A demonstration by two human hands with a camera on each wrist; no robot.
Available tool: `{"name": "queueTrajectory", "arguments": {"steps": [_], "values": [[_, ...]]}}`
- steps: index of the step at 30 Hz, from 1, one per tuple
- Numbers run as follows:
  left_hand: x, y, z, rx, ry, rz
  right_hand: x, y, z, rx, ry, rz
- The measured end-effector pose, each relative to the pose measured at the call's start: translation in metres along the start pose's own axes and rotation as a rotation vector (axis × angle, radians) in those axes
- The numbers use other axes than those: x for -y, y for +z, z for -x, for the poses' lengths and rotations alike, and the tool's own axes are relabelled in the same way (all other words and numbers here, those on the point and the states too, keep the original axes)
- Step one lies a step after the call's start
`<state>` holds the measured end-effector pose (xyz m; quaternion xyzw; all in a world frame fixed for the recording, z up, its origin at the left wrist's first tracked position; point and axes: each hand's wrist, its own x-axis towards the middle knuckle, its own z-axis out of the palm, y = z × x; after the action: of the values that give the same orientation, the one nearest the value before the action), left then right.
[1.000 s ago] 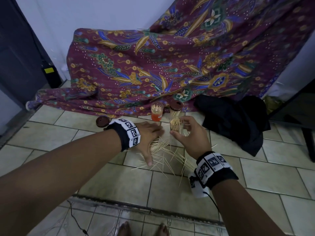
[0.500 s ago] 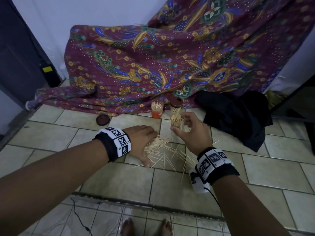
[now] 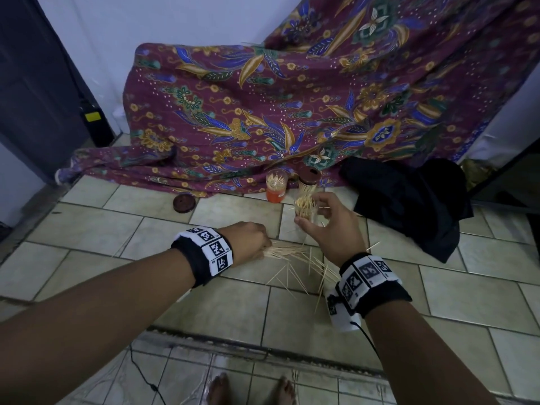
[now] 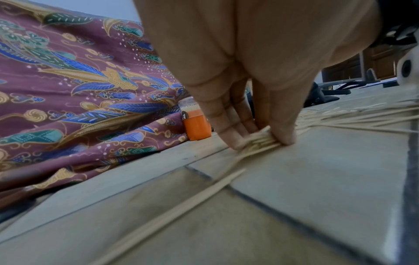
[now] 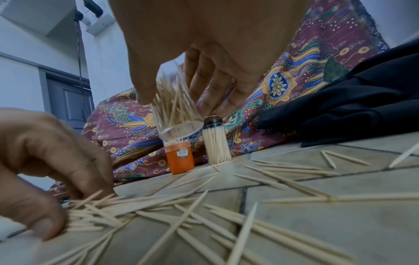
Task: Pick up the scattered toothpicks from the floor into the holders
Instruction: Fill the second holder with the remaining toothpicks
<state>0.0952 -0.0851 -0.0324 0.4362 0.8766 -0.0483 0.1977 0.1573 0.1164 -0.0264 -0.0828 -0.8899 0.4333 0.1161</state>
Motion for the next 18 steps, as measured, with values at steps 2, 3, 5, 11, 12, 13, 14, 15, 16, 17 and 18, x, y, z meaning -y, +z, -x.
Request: {"name": "queueTrajectory", "arguments": {"steps": [2,3,5,11,12,13,14,15,16,17,18], "values": [[-0.001,0.000,-0.001,-0.002,-0.027,-0.025,0.000,0.001,0.001,0.002,0.002,-0.006],[-0.002,0.000,-0.001,0.001,-0.040,-0.036,0.001,0.001,0.001,0.003,0.001,-0.008],[-0.005,0.001,-0.002,-0.004,-0.059,-0.055,0.001,0.000,0.002,0.004,0.000,-0.010],[-0.005,0.000,-0.006,-0.015,-0.090,-0.041,-0.001,-0.001,0.004,0.000,0.014,-0.013],[-0.004,-0.001,-0.008,-0.009,-0.093,-0.035,-0.001,-0.002,0.004,-0.003,0.015,-0.010],[-0.002,-0.002,-0.009,-0.005,-0.097,-0.023,-0.002,-0.002,0.005,-0.006,0.017,-0.008],[-0.001,-0.003,-0.009,-0.002,-0.101,-0.007,-0.002,-0.003,0.005,-0.010,0.017,-0.007],[0.001,-0.005,-0.010,0.004,-0.105,0.008,-0.002,-0.004,0.006,-0.011,0.017,-0.005],[0.002,-0.007,-0.010,0.008,-0.110,0.022,-0.002,-0.005,0.006,-0.013,0.017,-0.002],[0.005,-0.010,-0.011,0.010,-0.115,0.039,-0.002,-0.006,0.006,-0.014,0.017,0.003],[0.007,-0.012,-0.010,0.012,-0.115,0.058,-0.002,-0.007,0.006,-0.014,0.017,0.009]]}}
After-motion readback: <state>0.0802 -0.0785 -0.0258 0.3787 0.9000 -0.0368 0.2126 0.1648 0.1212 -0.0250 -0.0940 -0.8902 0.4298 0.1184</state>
